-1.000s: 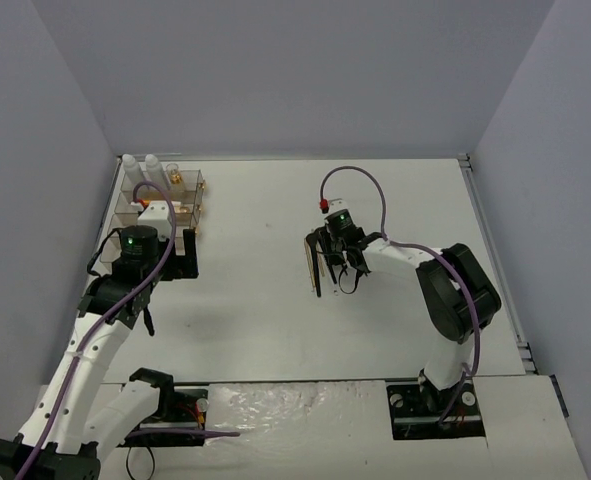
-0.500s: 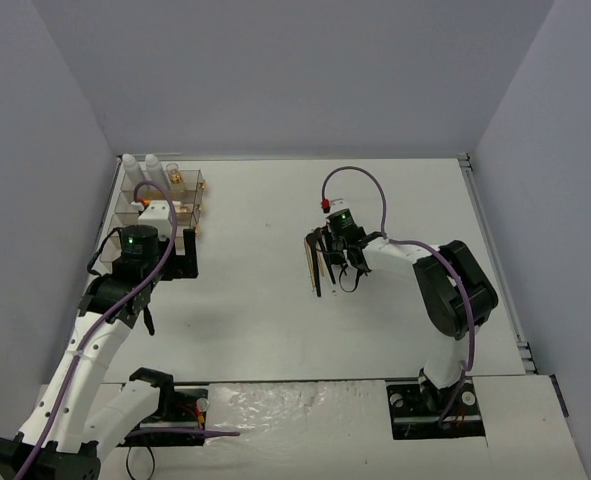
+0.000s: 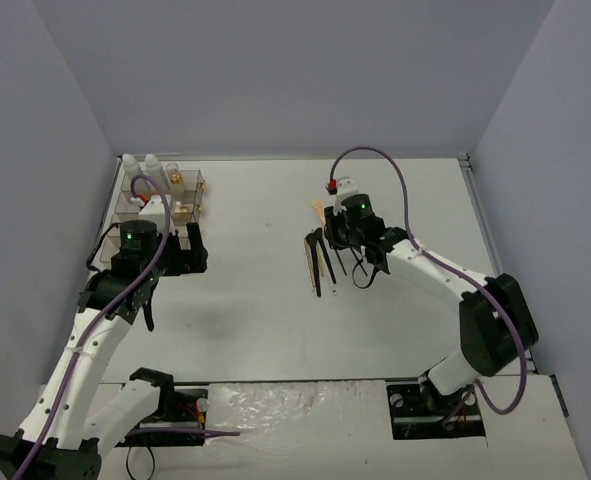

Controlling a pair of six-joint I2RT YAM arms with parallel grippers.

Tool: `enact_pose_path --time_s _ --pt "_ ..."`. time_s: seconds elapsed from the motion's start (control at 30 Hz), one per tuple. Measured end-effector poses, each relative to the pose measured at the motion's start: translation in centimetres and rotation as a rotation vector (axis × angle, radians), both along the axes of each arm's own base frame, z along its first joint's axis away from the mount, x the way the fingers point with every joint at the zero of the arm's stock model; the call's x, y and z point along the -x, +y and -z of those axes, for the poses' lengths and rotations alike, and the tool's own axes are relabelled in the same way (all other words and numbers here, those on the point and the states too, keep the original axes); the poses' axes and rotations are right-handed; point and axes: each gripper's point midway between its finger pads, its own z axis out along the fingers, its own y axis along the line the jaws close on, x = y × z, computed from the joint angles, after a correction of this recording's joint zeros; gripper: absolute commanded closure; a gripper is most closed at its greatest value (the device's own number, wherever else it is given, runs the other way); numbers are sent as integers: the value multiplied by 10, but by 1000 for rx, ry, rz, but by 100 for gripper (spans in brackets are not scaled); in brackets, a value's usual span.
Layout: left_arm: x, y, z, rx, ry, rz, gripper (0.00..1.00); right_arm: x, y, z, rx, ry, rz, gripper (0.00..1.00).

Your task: Organize the makeup

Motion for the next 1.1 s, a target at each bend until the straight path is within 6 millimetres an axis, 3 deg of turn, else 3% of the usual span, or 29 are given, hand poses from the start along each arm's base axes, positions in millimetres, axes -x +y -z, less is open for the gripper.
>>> enact_pose_path --time_s 0.13,0.23,0.43,0.57,0.67,0.9,1.1 --pt "-5 -28 -18 159 -35 52 3 18 25 -61 -103 -112 -102 100" --pt "-10 -53 -33 293 -59 97 3 45 59 -88 -154 -160 -216 100" --pt "-15 -105 -61 496 -96 193 3 97 116 -105 -256 -187 -403 100" --pt "-11 -130 -67 562 -85 236 6 118 138 -110 -322 -192 -462 100" --pt "-10 -138 -67 592 -82 234 11 128 149 -115 -364 -200 -488 100" --pt "-8 -144 -51 613 -45 199 37 133 160 -127 -444 -221 -492 100" --pt "-8 -145 -50 634 -40 179 77 131 161 -132 -469 -235 -480 100"
